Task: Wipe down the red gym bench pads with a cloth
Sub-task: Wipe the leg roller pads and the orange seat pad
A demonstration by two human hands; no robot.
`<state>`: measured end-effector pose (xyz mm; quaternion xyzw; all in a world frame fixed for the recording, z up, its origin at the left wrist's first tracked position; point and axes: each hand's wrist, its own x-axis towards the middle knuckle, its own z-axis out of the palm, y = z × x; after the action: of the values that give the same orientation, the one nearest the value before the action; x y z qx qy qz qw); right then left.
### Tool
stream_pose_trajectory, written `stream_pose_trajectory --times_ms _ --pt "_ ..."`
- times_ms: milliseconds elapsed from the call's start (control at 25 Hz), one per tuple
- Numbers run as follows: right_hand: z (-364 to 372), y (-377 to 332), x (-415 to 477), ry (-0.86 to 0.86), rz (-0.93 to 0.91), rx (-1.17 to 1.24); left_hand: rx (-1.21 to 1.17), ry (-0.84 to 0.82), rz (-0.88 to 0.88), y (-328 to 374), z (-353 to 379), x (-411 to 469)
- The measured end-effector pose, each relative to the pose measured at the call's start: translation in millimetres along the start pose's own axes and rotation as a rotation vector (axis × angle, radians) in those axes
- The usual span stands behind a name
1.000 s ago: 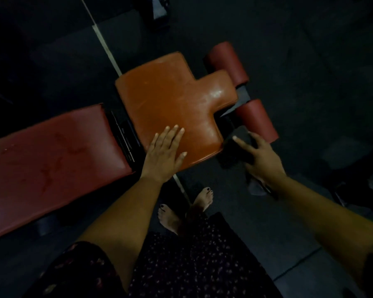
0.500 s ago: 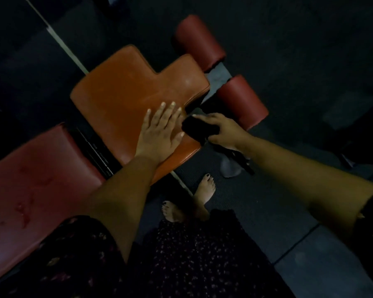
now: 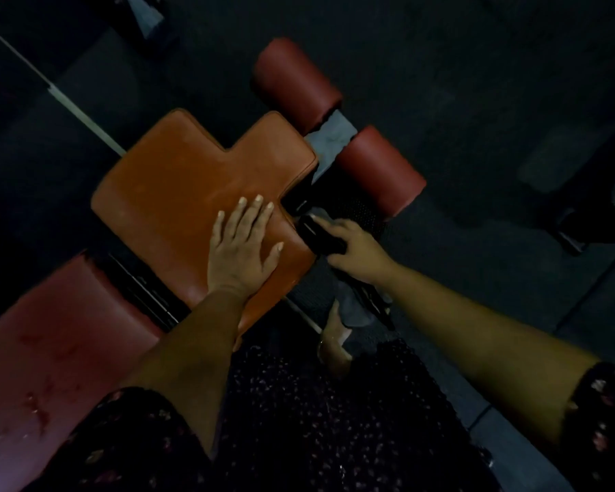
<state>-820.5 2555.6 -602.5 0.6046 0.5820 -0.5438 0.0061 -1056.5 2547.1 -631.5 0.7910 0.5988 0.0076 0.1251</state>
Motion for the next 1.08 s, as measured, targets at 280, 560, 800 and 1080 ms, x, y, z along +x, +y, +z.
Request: stream_pose_trajectory --times_ms 280,560,800,1080 --pt "-7.9 -35.2 28.4 0.083 -0.021 -0.167 0.035 -0.039 -0.009 4.4 -7.1 0.8" --pt "69.3 -8.9 -24.5 0.462 0.134 0.508 0.076 -0.117 0.287 -18.5 -16.9 -23.0" --pt "196.8 -69.4 -53.0 0.707 0.288 0.991 0.077 -0.198 0.365 -31.6 -29.0 -22.3" --pt "174.9 -37.8 -30.7 0.817 0.219 0.831 0.103 -0.190 0.367 -29.9 -20.2 -35.9"
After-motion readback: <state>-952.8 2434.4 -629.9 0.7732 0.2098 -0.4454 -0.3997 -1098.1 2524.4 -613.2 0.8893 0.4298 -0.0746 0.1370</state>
